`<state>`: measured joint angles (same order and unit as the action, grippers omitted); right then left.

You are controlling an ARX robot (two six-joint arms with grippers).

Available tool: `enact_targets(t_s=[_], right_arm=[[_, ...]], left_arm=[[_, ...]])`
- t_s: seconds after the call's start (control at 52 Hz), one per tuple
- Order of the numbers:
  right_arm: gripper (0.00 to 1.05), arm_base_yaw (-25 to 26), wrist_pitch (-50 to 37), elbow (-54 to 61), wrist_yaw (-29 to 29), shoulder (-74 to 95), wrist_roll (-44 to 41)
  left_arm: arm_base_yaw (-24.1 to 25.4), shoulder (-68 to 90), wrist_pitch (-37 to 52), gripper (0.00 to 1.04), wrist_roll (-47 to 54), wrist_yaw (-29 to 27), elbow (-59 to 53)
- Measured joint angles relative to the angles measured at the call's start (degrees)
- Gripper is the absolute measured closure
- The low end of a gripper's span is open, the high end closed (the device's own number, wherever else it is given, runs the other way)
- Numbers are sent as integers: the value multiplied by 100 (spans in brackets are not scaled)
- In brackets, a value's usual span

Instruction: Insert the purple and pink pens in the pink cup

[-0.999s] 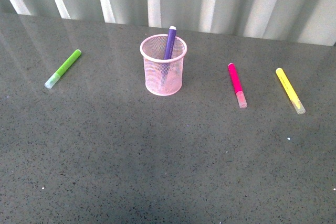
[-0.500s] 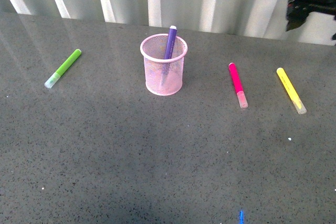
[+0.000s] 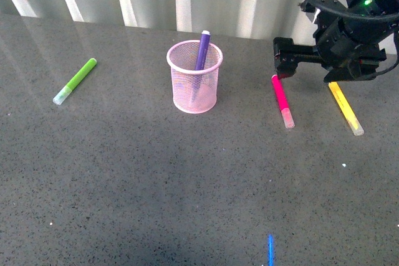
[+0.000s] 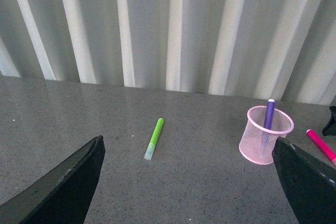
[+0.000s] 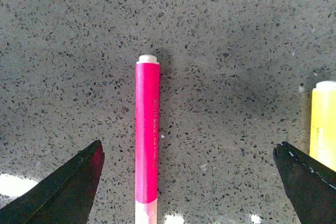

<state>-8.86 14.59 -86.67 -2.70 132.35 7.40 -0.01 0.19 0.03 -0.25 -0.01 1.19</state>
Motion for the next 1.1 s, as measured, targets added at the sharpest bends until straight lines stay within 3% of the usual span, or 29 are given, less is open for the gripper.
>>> enact_targets(t_s=[0.73, 1.095], right_arm=[[7, -129, -249, -573, -166, 793, -2], [57, -111, -525, -431, -173, 807, -4]], left_arm=[[0, 0, 0, 7, 2, 0, 0], [0, 0, 0, 7, 2, 0, 0]])
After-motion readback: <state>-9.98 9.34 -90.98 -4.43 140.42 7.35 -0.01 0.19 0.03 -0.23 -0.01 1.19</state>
